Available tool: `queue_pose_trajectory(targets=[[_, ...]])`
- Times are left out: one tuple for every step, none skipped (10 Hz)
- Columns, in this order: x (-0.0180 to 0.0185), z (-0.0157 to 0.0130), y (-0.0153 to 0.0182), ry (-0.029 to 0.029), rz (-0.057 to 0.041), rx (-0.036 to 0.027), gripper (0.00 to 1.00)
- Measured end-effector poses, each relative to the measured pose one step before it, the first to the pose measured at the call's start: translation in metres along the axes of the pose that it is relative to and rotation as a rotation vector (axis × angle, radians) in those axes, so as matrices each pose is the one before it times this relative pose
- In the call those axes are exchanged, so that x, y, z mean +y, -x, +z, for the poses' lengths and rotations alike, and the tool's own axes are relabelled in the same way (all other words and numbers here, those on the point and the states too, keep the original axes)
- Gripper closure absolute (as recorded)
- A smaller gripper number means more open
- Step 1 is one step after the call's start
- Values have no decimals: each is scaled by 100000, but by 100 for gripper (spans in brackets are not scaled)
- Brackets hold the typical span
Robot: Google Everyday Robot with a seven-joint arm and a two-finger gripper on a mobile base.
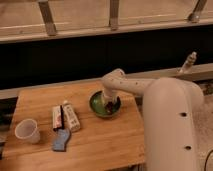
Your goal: Place the pepper in the ceramic cup
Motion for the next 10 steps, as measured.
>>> queue_pose_trajectory(targets=[[8, -79, -35, -4, 1, 104, 96], [27, 15, -23, 47, -9, 59, 99], [-1, -2, -7, -18, -24, -14, 100], [-29, -300, 155, -251, 73, -1399, 100], [-55, -746, 494, -221, 334, -2297, 100], [-692, -1451, 745, -1022, 1138, -3489, 100], [-710, -1408, 833, -495, 1260, -3288, 100], [-650, -1560, 972, -152, 1354, -3870, 100], [-345, -1155, 764, 182, 931, -2995, 100], [-458, -1323, 1170, 428, 766, -4323, 100]])
